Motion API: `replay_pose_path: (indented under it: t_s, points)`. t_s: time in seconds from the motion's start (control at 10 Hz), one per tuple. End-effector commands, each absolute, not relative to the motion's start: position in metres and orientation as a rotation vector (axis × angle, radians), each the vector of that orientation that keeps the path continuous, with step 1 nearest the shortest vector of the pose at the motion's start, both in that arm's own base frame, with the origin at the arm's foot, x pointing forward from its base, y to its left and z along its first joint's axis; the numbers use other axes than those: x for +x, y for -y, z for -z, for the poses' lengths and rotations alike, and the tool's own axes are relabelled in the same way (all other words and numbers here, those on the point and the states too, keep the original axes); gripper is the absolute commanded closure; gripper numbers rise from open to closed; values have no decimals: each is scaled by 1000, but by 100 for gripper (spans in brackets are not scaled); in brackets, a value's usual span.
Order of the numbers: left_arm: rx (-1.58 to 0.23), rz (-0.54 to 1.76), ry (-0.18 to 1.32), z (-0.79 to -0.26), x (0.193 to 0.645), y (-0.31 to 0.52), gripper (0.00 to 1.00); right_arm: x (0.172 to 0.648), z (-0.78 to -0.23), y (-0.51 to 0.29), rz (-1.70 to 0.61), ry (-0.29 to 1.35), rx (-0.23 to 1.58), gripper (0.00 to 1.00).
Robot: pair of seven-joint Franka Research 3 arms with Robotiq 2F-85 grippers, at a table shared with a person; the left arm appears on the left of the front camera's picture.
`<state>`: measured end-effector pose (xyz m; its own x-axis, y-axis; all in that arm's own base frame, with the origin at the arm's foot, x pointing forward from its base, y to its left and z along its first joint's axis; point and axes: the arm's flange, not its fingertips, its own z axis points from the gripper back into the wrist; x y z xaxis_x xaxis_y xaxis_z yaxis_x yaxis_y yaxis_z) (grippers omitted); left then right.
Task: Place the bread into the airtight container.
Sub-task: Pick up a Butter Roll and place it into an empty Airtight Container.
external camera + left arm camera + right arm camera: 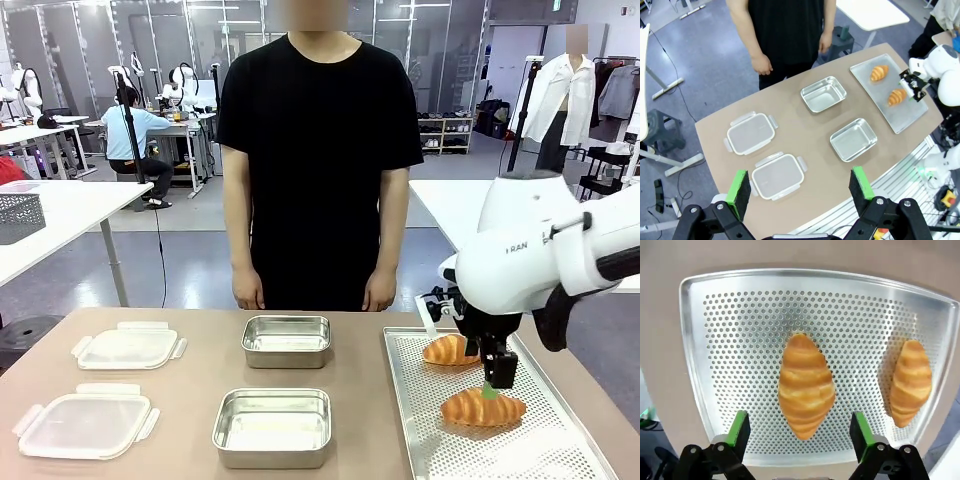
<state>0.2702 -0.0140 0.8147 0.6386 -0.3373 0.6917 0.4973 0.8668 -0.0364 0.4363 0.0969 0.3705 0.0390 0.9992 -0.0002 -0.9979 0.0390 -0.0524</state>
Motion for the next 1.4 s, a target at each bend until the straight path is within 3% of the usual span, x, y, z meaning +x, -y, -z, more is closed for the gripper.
replay_pose_path:
  t_s: [0.0,1.3]
  points:
    - [-235,477,739,-816,269,14,0,449,-358,-91,-1546,52,9,0]
    - [-235,477,739,-816,269,14,0,472,-294,-77,-1529,24,85,0]
